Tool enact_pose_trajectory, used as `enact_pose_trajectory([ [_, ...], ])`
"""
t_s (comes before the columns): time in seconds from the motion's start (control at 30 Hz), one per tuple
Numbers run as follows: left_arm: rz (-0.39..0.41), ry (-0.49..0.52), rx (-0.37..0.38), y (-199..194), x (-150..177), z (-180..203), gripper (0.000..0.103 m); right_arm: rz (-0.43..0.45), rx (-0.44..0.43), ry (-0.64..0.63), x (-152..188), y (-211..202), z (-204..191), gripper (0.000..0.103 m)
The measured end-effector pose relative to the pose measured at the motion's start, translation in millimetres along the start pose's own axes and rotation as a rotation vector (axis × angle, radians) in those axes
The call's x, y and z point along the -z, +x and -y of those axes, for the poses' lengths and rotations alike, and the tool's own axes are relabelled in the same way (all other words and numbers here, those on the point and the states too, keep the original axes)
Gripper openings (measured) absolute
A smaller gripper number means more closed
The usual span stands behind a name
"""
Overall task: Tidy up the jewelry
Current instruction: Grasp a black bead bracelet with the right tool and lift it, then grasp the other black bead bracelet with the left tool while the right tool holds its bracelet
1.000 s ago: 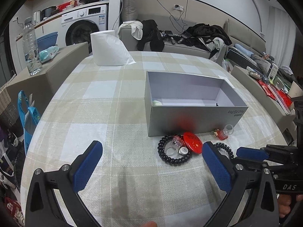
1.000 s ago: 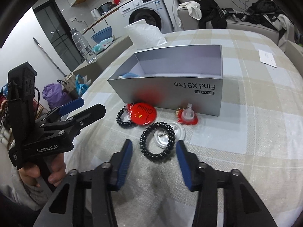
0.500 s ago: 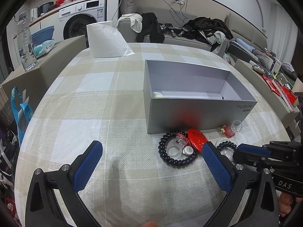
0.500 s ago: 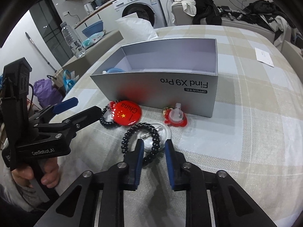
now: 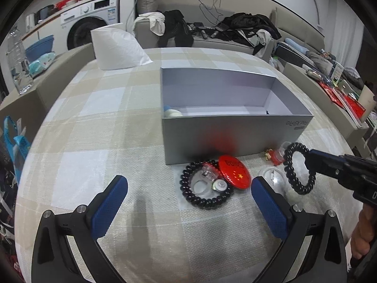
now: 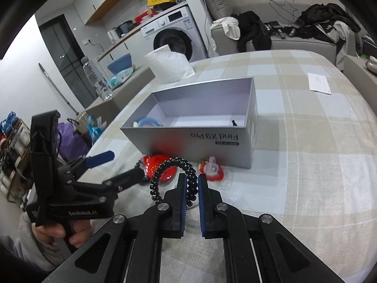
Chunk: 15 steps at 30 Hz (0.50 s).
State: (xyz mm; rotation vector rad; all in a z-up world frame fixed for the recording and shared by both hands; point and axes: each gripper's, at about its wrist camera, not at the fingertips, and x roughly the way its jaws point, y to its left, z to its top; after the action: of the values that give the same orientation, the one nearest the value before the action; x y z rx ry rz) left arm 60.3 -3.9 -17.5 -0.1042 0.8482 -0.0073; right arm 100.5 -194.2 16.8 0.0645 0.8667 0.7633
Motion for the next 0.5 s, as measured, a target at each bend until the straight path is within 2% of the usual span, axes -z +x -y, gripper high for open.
enact_pose_trajectory([
  [0.17, -0.05, 0.022, -0.004, 8, 1, 2, 0.086, 0.008, -0.007, 0.017, -2, -1, 3, 0.009],
  [0.37, -0.075, 0.067, 0.001, 13, 0, 10, 0.08, 0.012, -0.009, 0.019, -4, -2, 4, 0.009],
  [0.5, -0.08, 0.095, 0.002, 15, -1, 14, 0.08, 0.017, -0.005, 0.021, -4, -4, 5, 0.009],
])
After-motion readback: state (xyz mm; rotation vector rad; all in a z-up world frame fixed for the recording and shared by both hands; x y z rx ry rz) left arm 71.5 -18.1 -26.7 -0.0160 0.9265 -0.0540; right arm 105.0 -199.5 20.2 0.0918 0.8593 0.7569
